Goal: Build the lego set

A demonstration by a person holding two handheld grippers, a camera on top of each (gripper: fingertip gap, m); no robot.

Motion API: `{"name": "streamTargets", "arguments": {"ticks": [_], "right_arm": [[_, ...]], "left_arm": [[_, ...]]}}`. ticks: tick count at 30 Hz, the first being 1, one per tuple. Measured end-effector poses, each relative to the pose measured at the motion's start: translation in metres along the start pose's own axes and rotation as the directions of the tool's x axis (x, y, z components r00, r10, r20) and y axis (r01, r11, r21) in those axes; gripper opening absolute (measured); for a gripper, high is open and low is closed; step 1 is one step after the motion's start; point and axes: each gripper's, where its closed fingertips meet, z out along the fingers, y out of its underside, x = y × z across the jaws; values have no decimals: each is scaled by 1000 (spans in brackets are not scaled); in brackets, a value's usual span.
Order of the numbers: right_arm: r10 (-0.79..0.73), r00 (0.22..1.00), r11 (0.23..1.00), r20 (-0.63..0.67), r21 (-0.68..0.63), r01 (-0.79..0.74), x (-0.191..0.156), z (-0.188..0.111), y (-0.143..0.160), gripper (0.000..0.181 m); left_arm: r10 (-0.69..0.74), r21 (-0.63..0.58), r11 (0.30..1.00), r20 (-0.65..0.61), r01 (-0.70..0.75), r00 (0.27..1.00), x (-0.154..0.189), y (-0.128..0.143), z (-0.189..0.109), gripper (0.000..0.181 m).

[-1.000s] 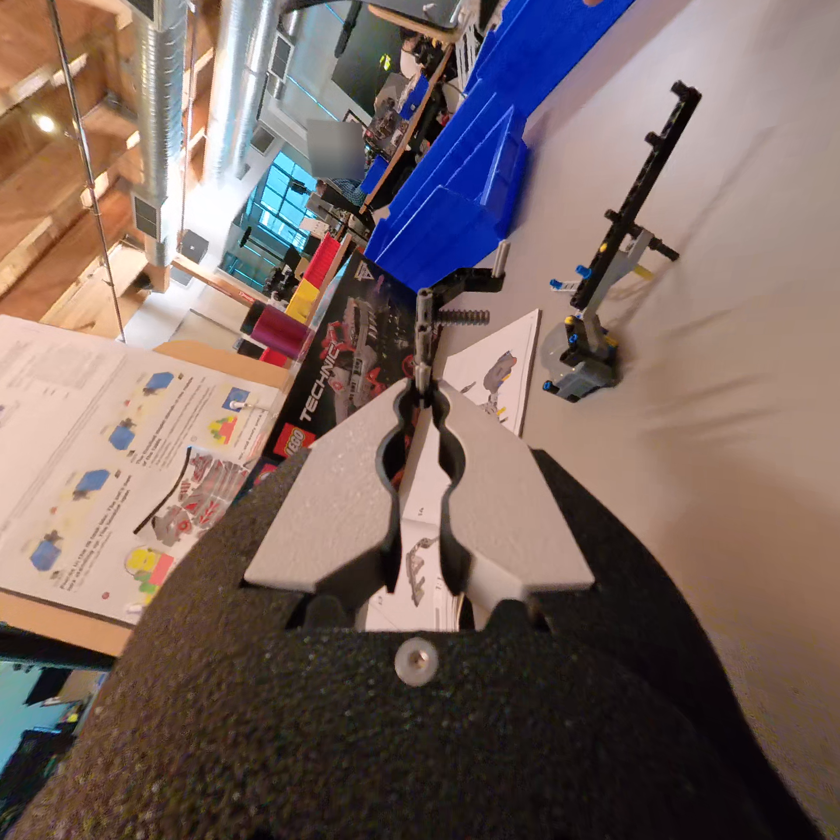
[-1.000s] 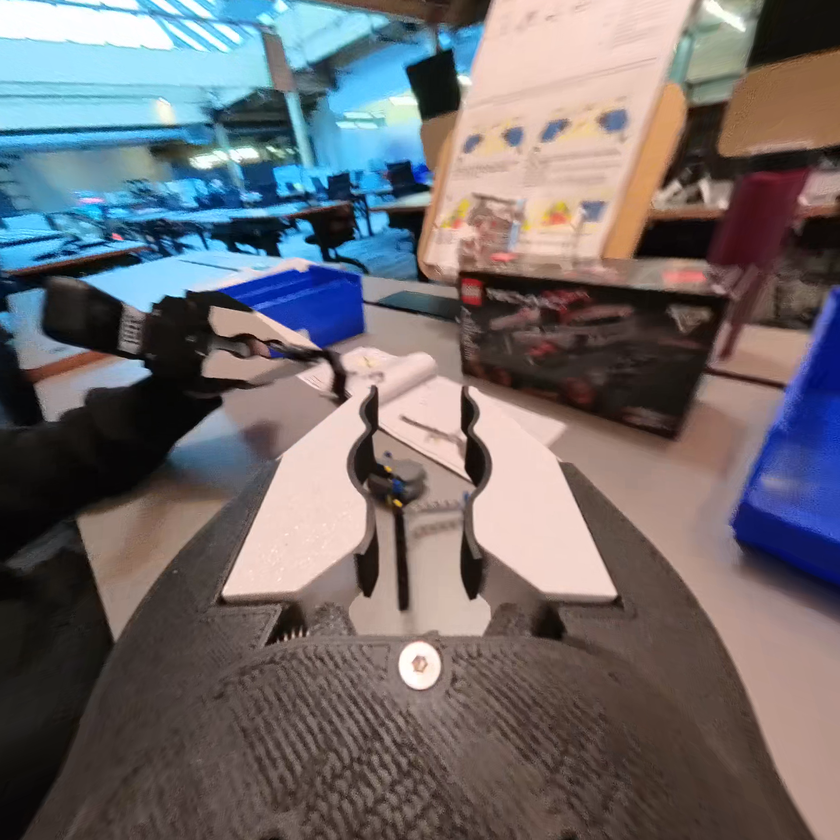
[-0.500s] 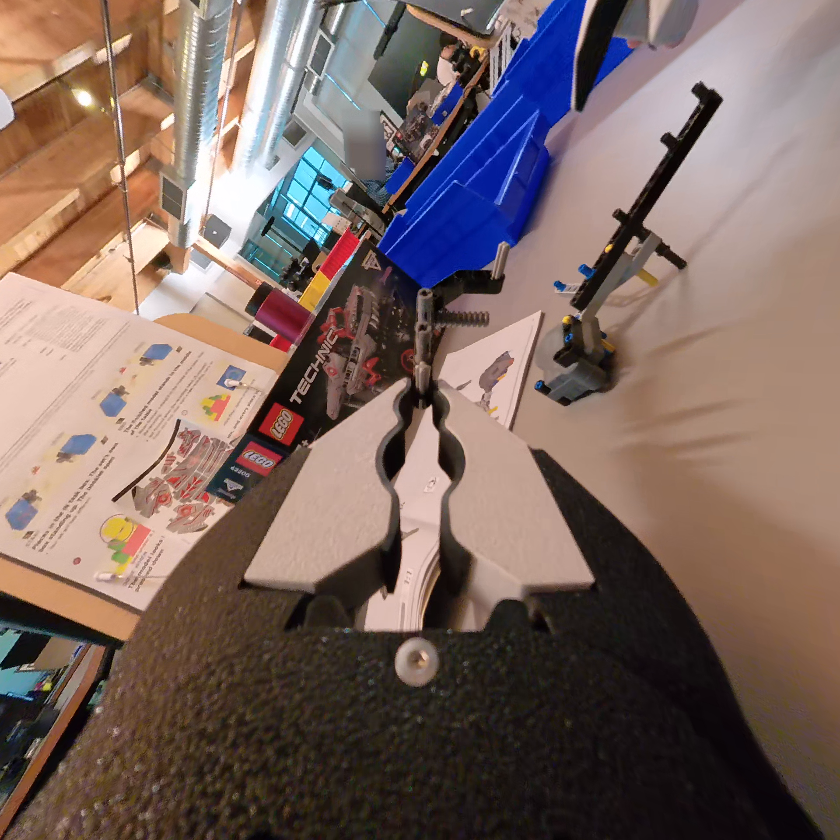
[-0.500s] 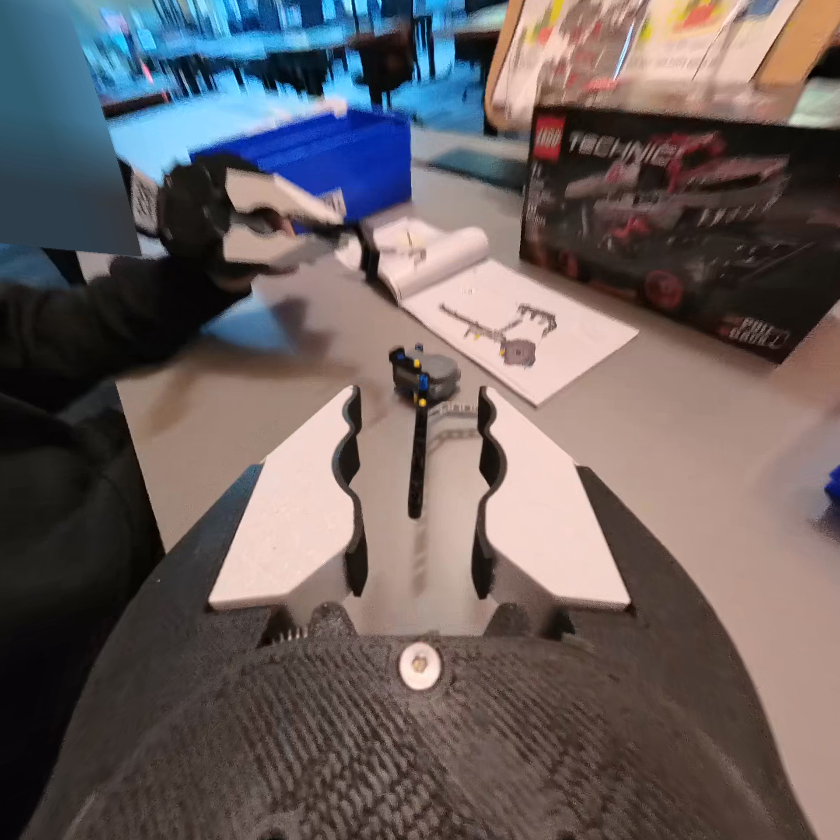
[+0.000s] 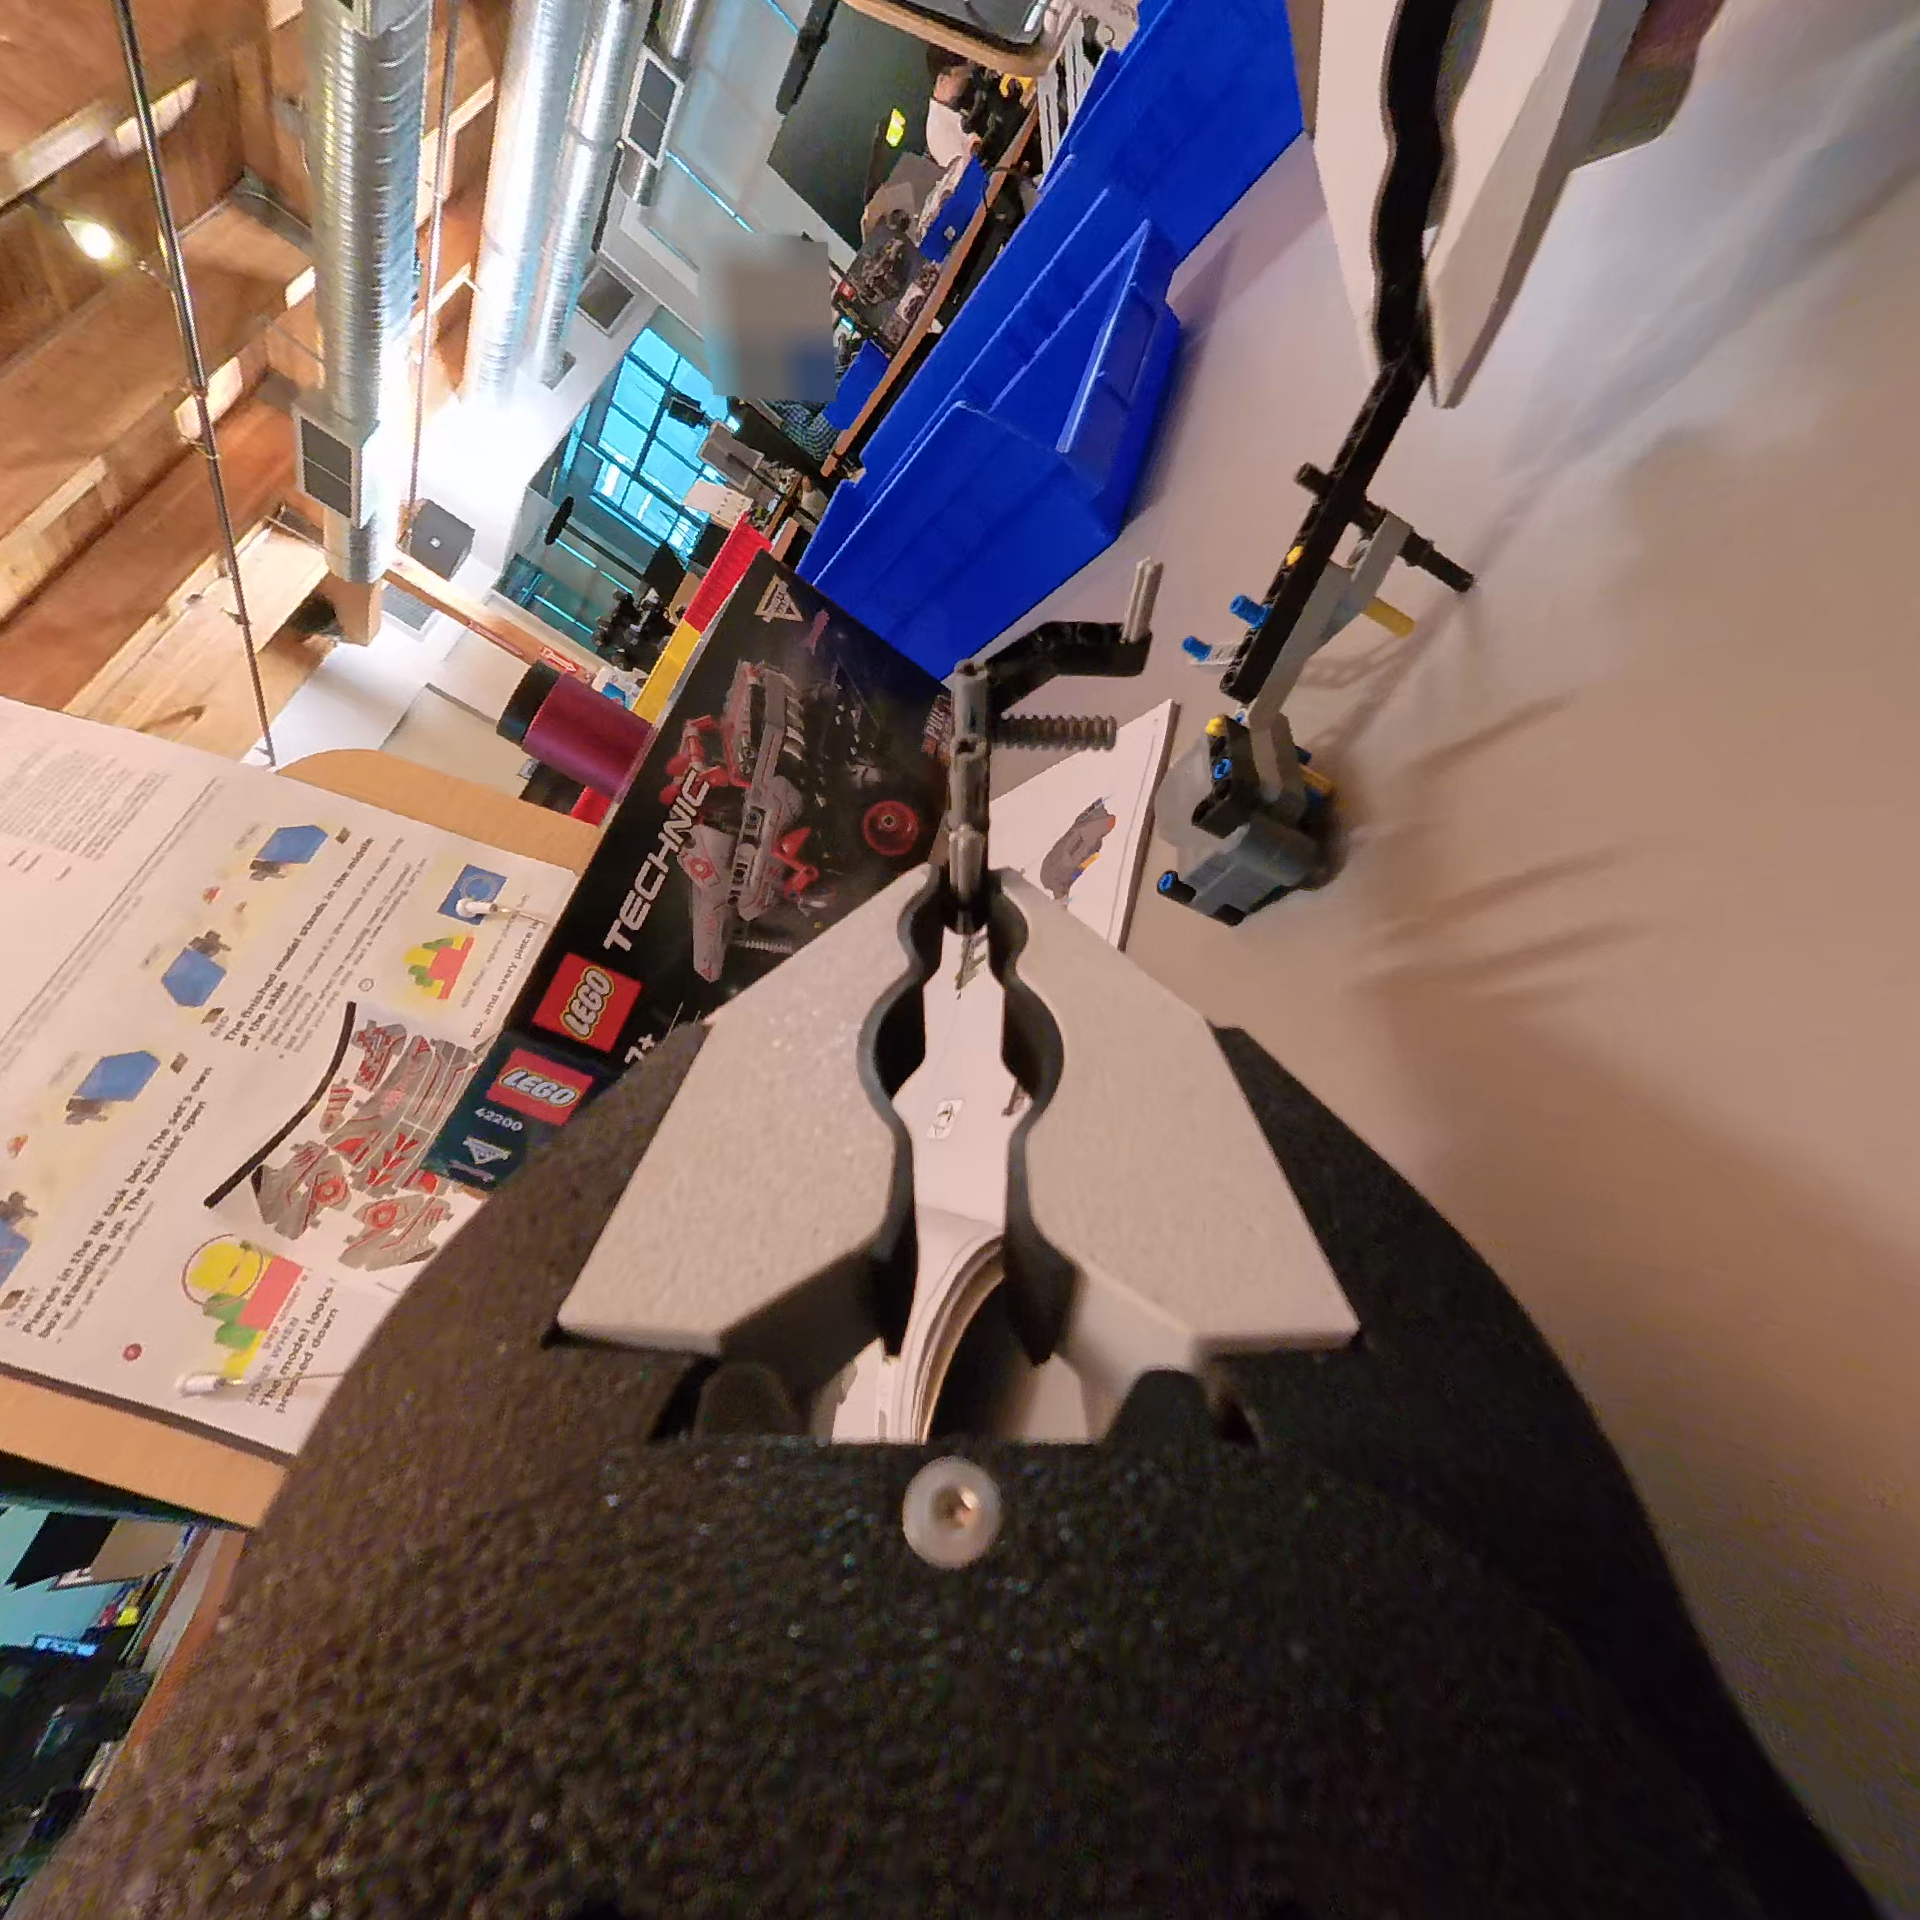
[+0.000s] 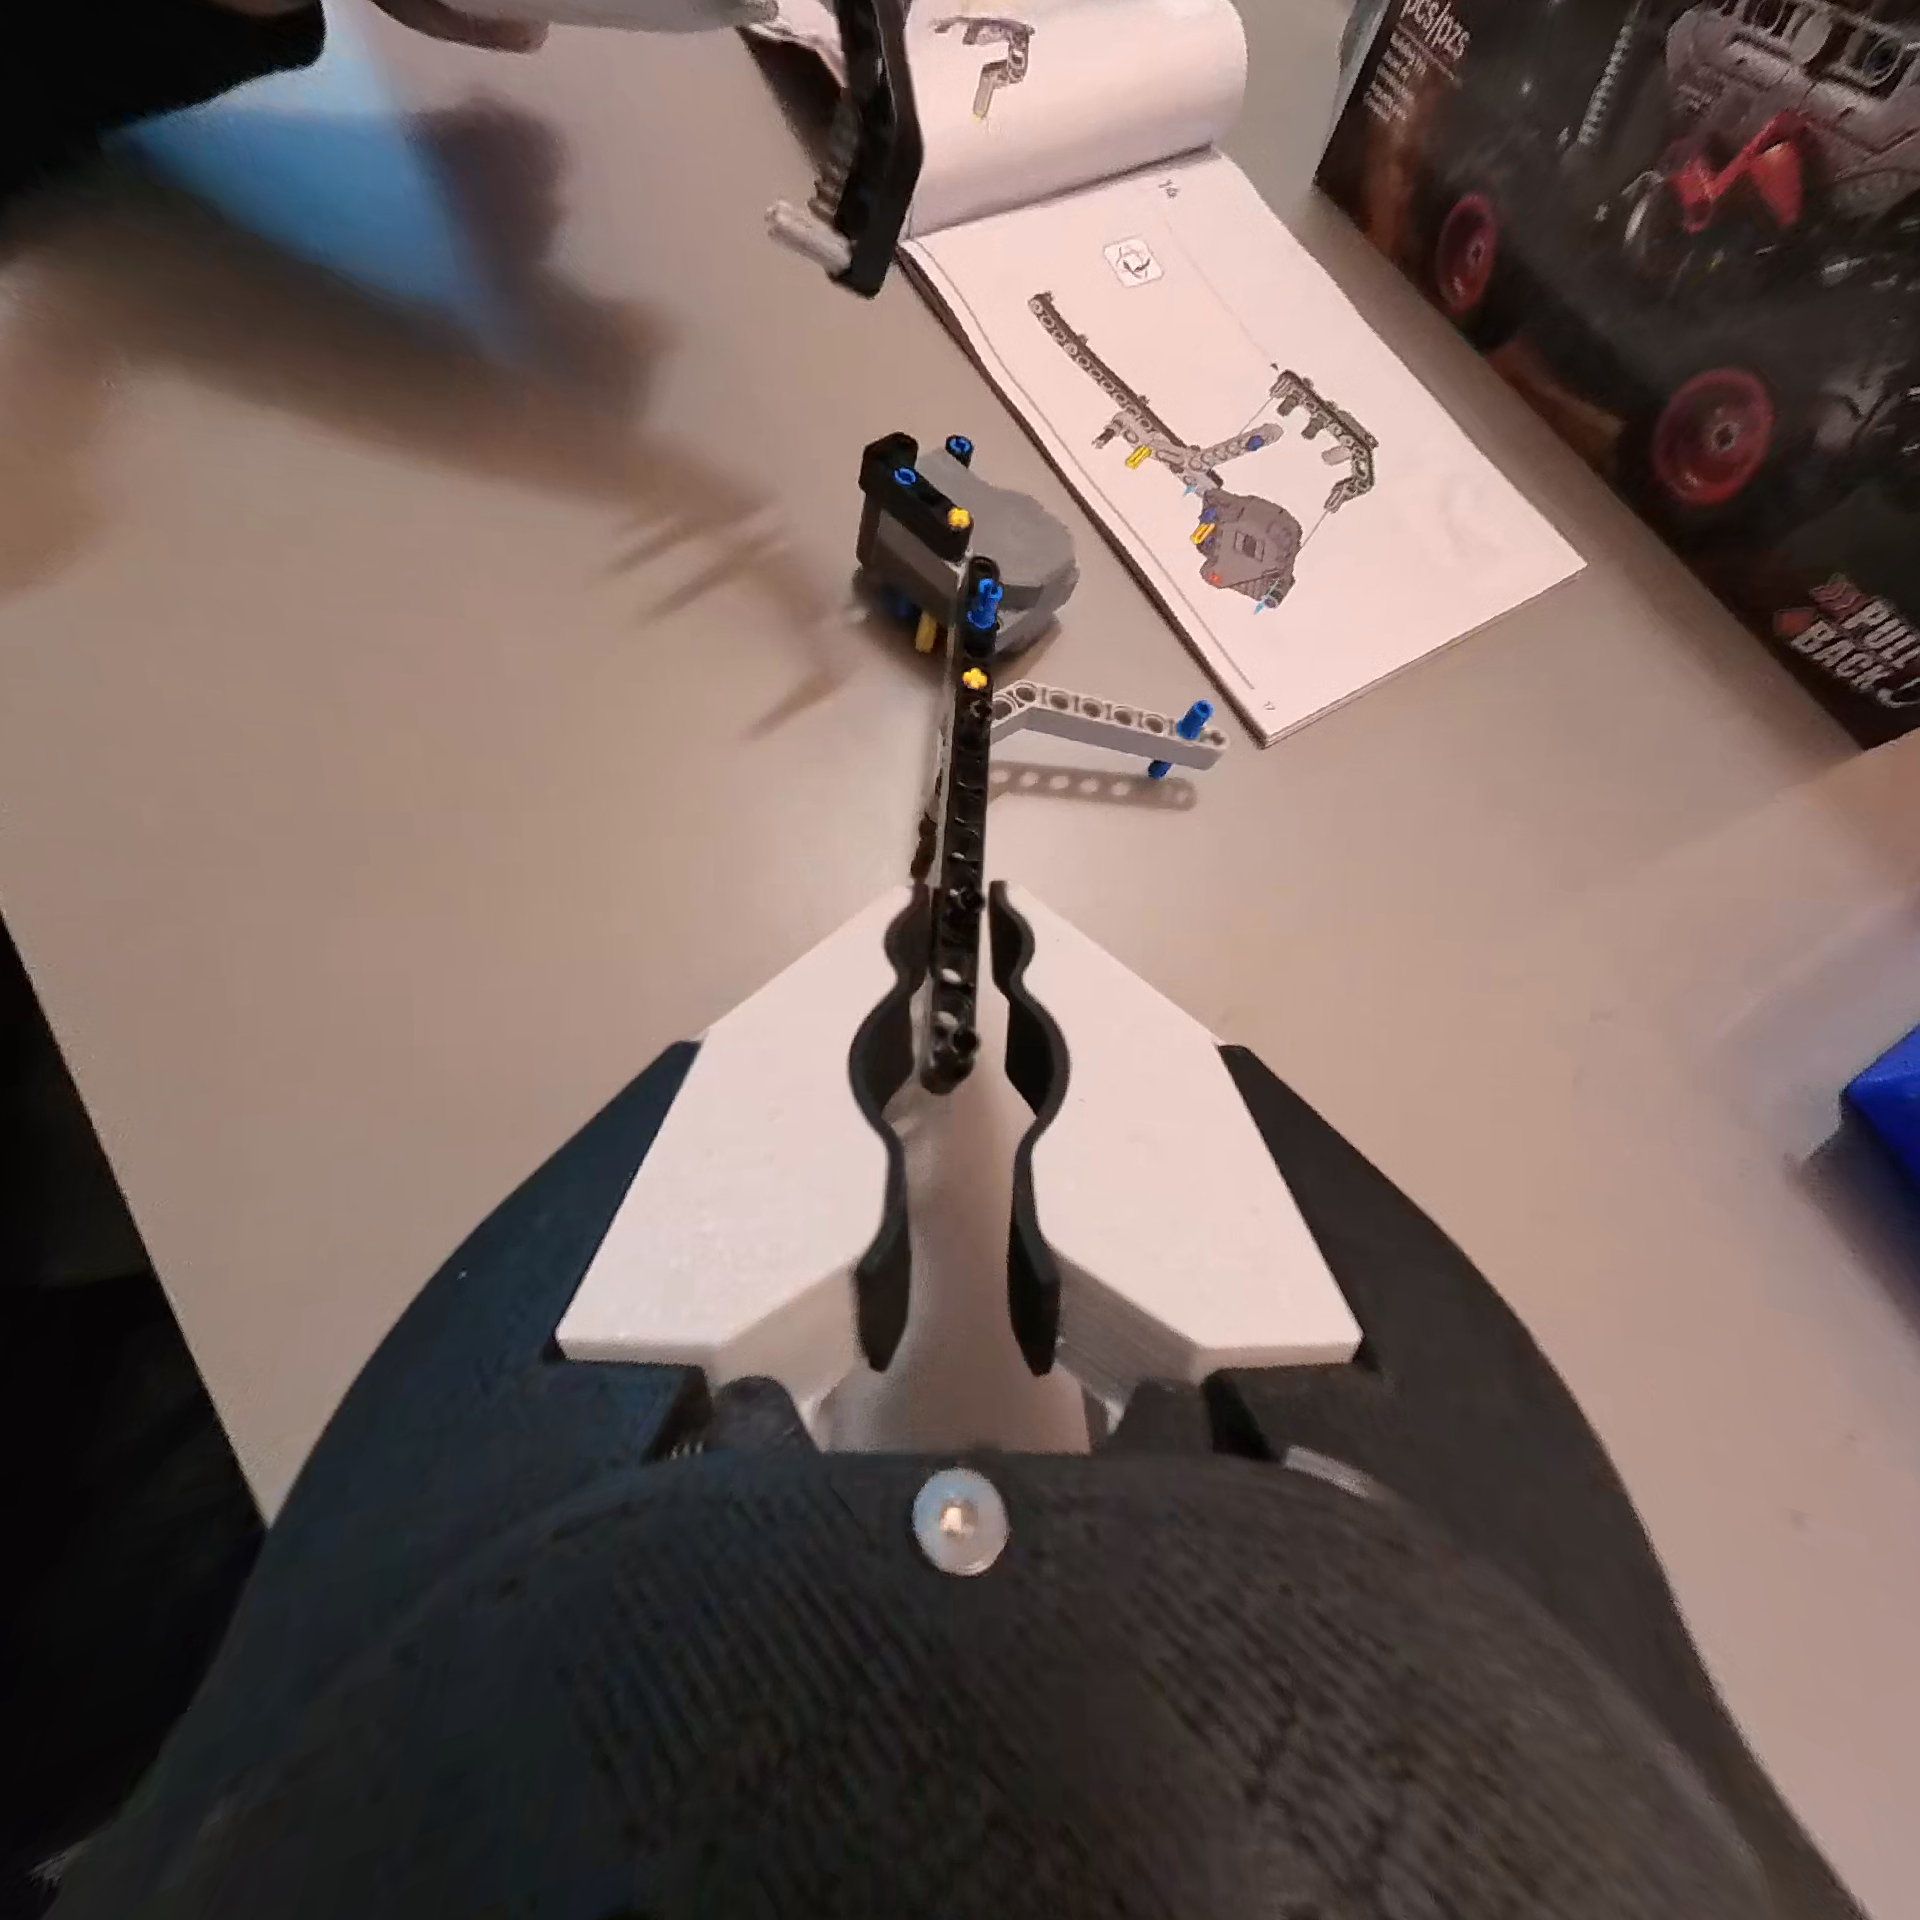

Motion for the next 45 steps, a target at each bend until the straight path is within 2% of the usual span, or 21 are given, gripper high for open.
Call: {"name": "streamTargets", "arguments": {"ticks": [3, 10, 12, 14, 16, 18, 21, 25, 28, 31, 39, 45], "right_arm": [[-10, 1000, 1000, -30, 17, 11, 6, -1, 0, 7], [7, 996, 999, -85, 48, -3, 20, 1, 1, 11], [2, 996, 998, -89, 64, 3, 21, -1, 0, 16], [-8, 997, 996, -75, 90, 15, 19, -6, -1, 30], [-4, 998, 988, -62, 152, 13, 20, -16, -4, 36], [49, 996, 960, -81, 278, -25, 31, -31, -11, 39], [261, 944, 848, -202, 515, -125, 76, -62, -20, 39], [363, 864, 760, -348, 648, -59, 104, -76, -23, 39], [347, 833, 754, -430, 656, 24, 107, -73, -30, 39], [345, 788, 726, -510, 677, 120, 108, -82, -35, 32], [400, 795, 653, -456, 750, 102, 111, -96, -34, 31], [366, 805, 681, -467, 723, 110, 108, -89, -36, 31]], "left_arm": [[4, 4, 1000, 1, -4, 1000, 0, -1, 0, 4], [-3, 0, 1000, -7, 3, 1000, 3, 1, 0, 5], [-10, -1, 1000, -13, 10, 1000, 4, 2, 1, 4], [-15, 0, 1000, -15, 15, 1000, 5, 3, 1, 4], [-18, -2, 1000, -18, 18, 1000, 5, 4, 1, 5], [-21, 0, 1000, -17, 21, 1000, 5, 3, 1, 4], [-27, 6, 1000, -18, 27, 999, 6, 3, 1, 5], [-30, 4, 1000, -21, 30, 999, 8, 4, 3, 5], [-38, -5, 999, -23, 38, 999, 8, 6, 3, 5], [-48, -6, 999, -21, 48, 999, 8, 8, 3, 5], [-47, 5, 999, -29, 47, 998, 11, 5, 5, 5], [-45, 1, 999, -34, 45, 998, 12, 7, 5, 5]]}}
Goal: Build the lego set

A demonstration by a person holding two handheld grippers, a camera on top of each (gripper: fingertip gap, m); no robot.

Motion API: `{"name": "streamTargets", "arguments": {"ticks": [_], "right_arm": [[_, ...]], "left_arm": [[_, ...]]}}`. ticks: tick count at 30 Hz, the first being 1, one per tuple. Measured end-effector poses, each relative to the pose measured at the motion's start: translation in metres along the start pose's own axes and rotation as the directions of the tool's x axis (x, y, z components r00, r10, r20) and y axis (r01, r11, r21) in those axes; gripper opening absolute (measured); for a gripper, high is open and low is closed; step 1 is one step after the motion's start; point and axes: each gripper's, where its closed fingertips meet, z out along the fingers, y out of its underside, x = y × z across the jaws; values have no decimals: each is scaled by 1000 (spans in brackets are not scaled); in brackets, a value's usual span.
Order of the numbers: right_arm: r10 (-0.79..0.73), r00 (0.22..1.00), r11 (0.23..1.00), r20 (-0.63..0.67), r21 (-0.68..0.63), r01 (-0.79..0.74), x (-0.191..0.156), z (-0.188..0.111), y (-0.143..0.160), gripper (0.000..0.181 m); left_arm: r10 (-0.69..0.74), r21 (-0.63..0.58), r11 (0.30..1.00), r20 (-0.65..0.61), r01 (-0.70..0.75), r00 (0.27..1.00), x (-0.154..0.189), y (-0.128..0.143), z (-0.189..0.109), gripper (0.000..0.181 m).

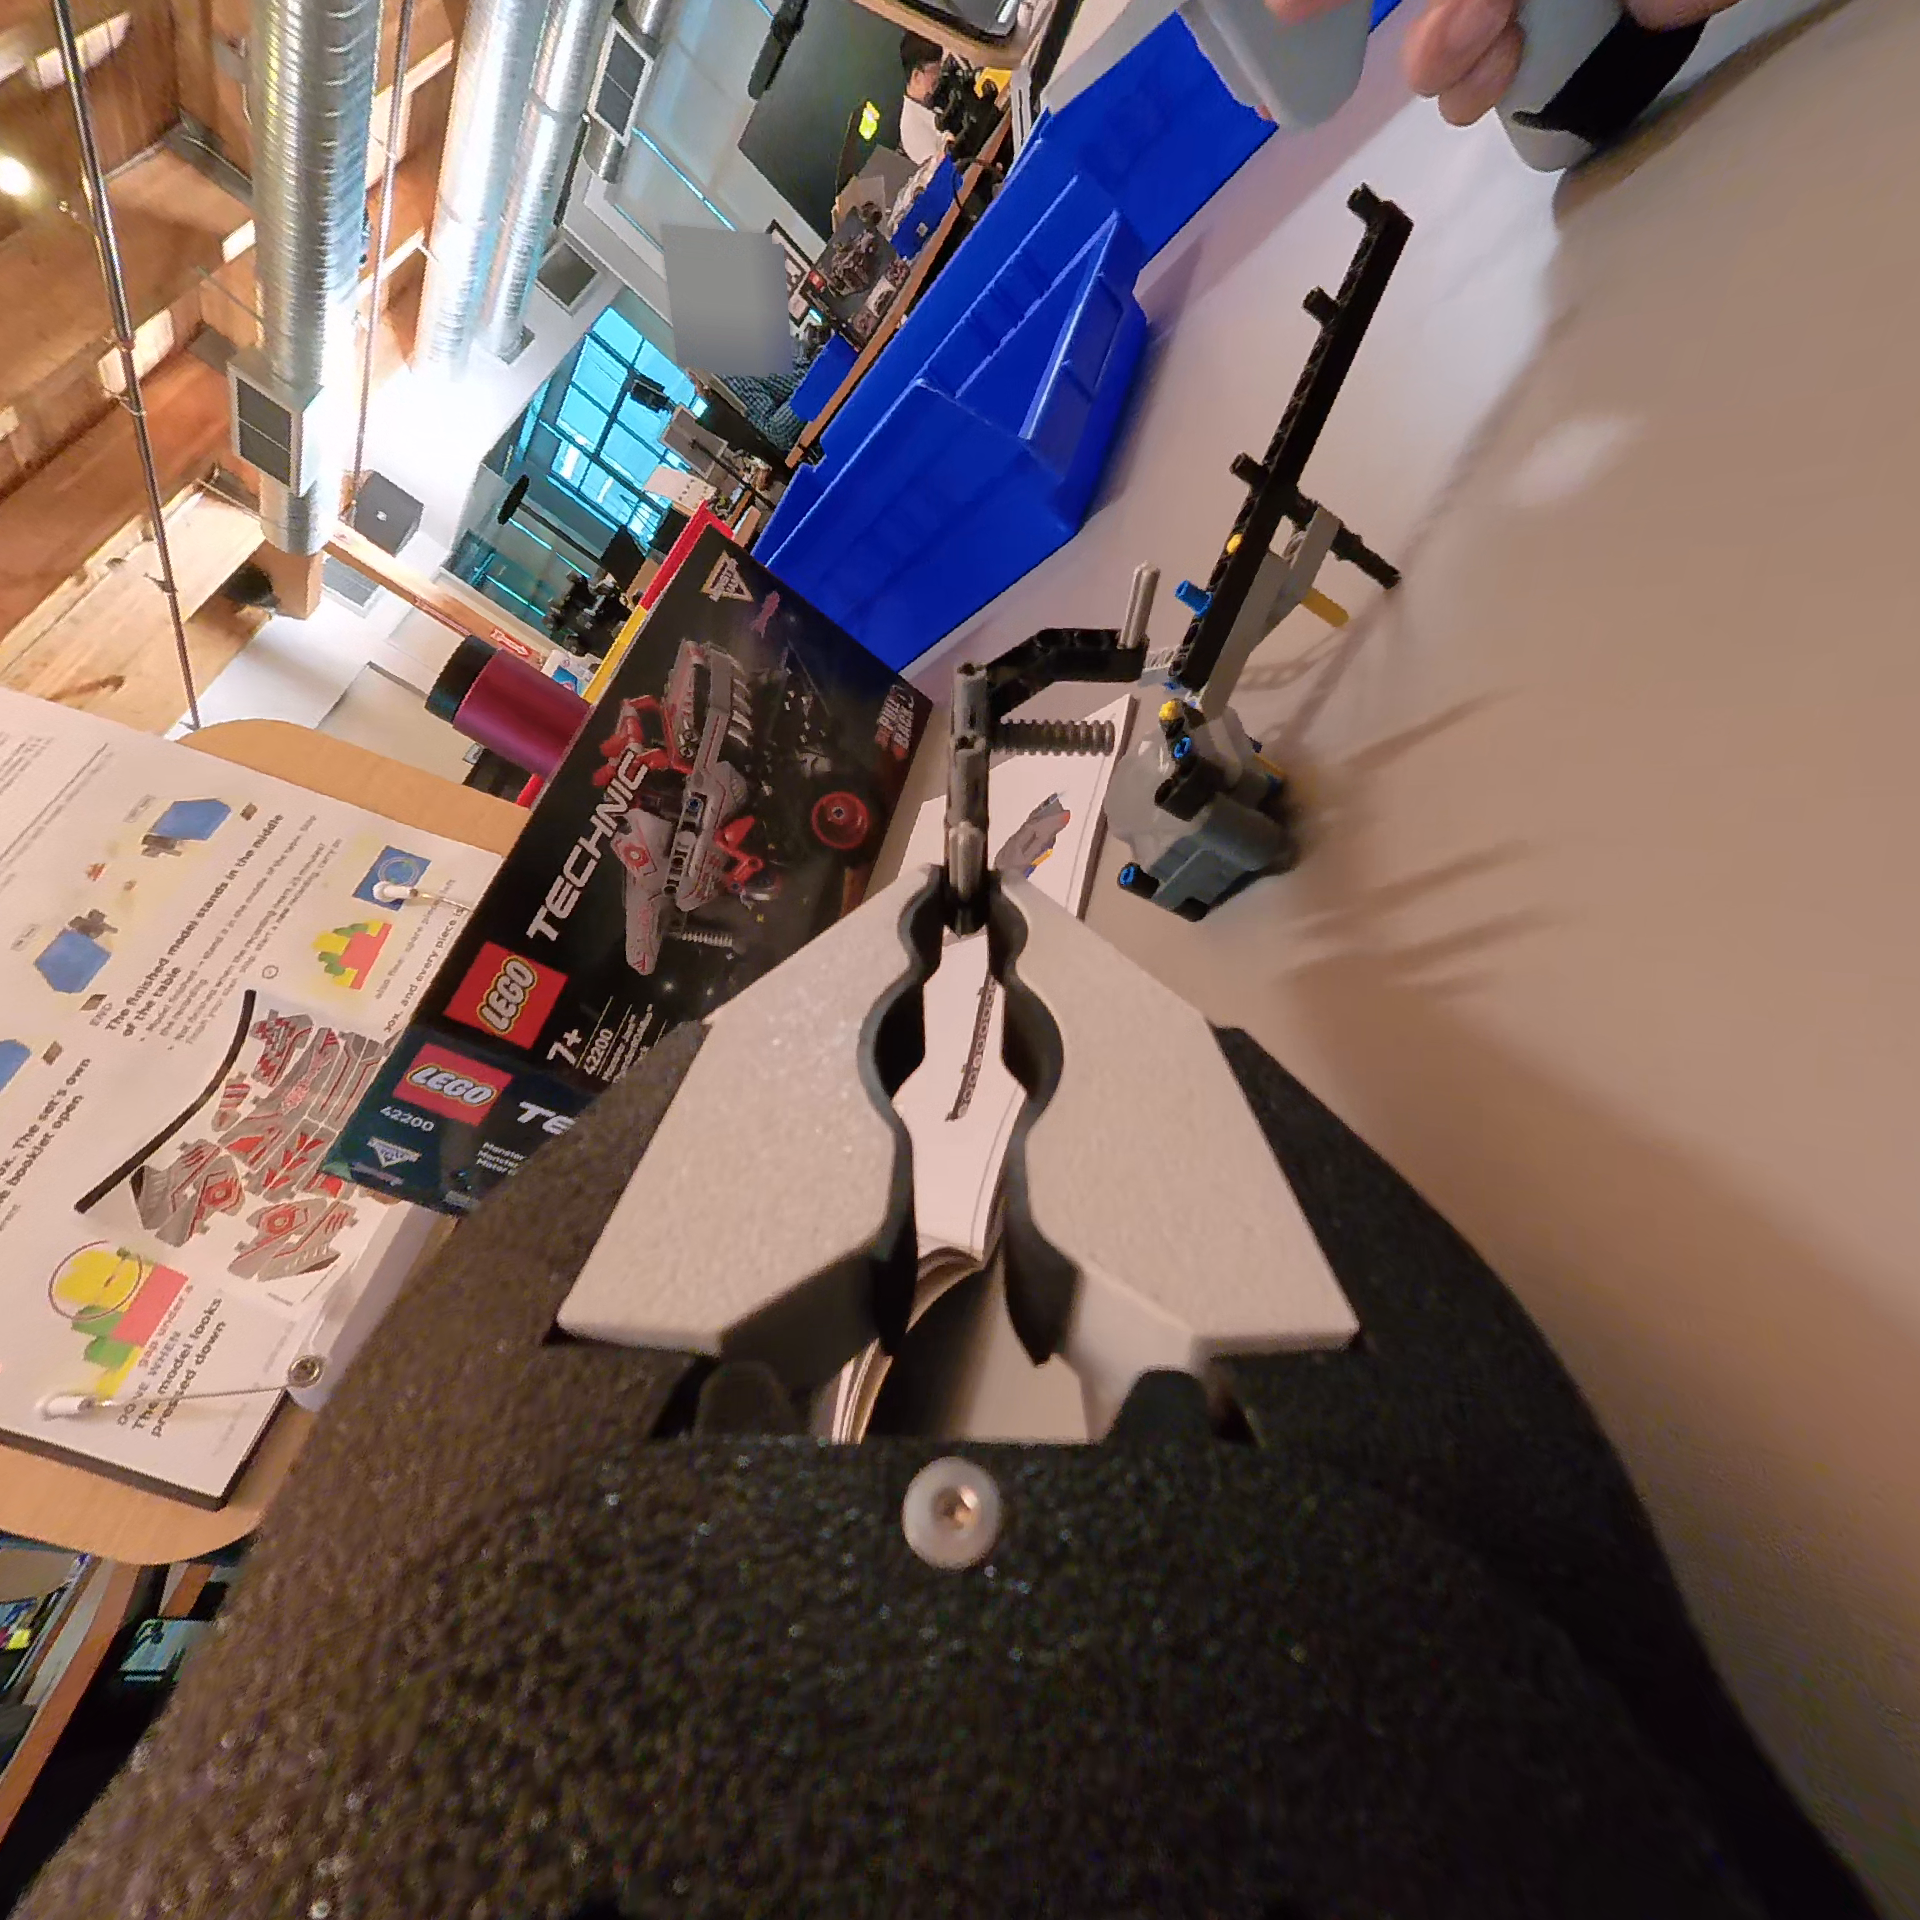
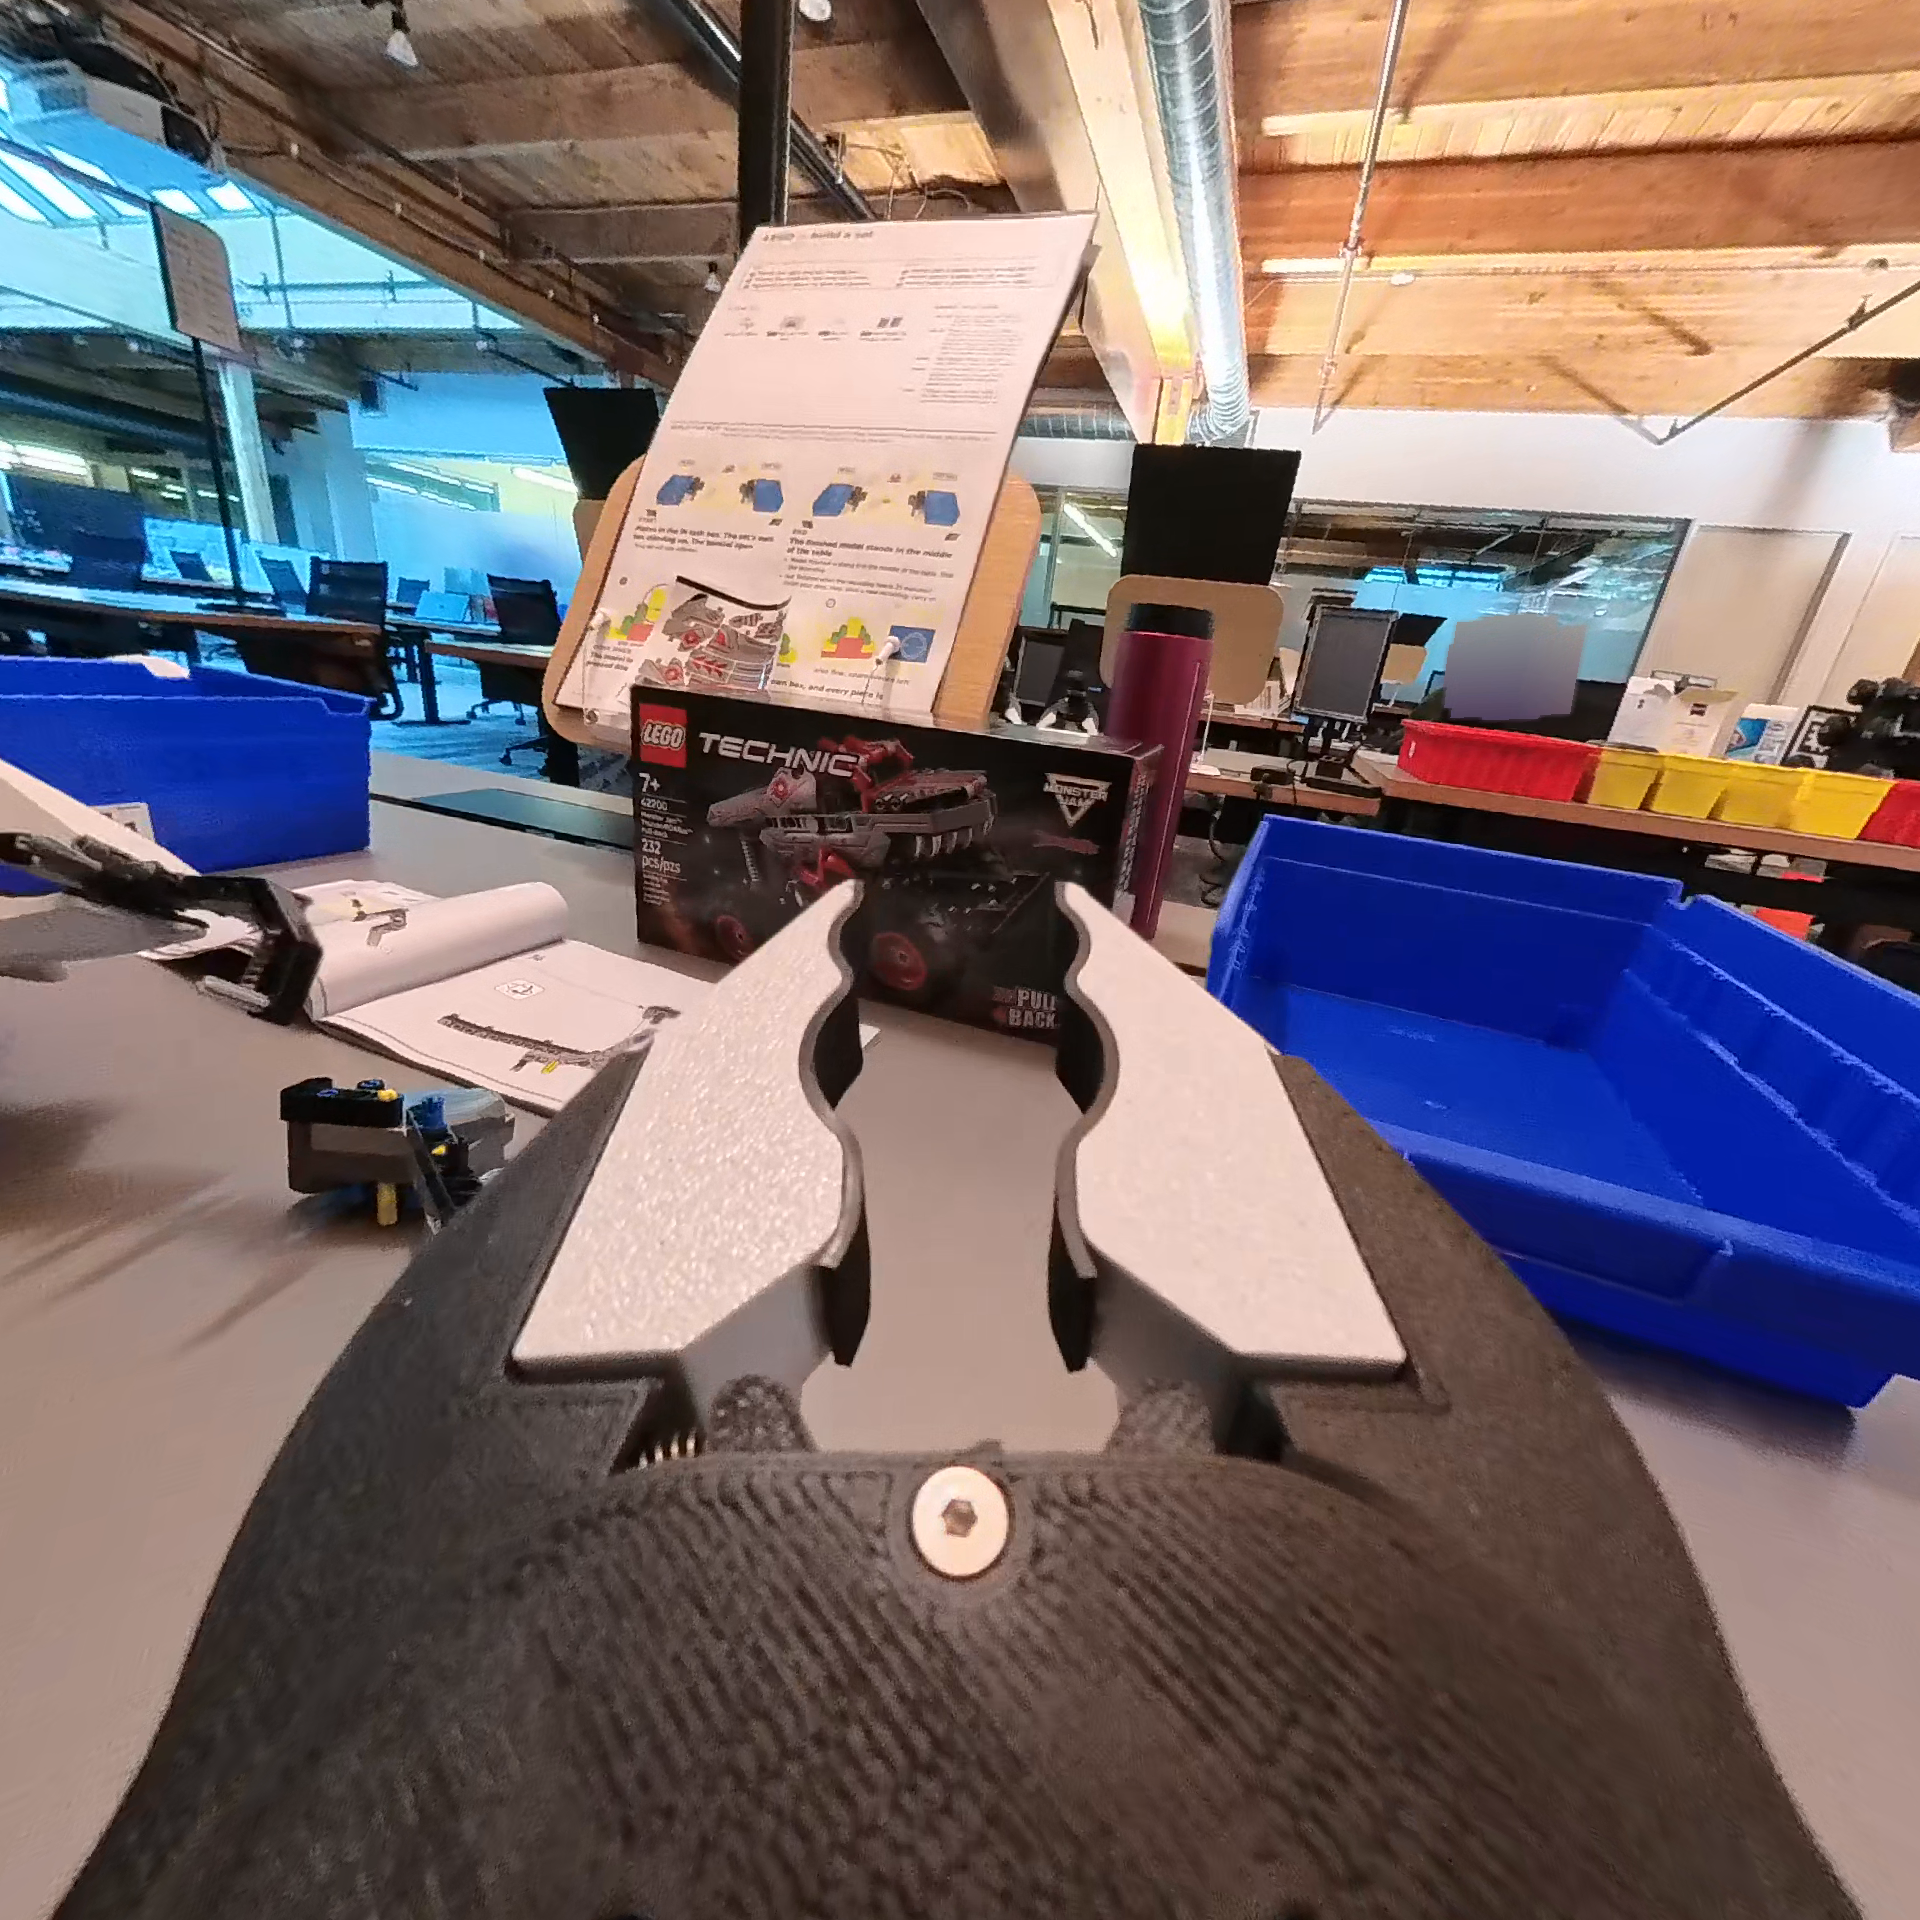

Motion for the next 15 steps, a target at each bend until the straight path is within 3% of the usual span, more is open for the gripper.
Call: {"name": "streamTargets", "arguments": {"ticks": [9, 15], "right_arm": [[2, 1000, 1000, 17, -1, -2, -2, 0, 0, 29], [-18, 1000, 1000, 21, -8, 18, -5, 1, 1, 27]], "left_arm": [[17, -7, 1000, 10, -17, 1000, -1, 0, 0, 5], [42, -59, 998, 97, -37, 994, -15, 8, -2, 5]]}}
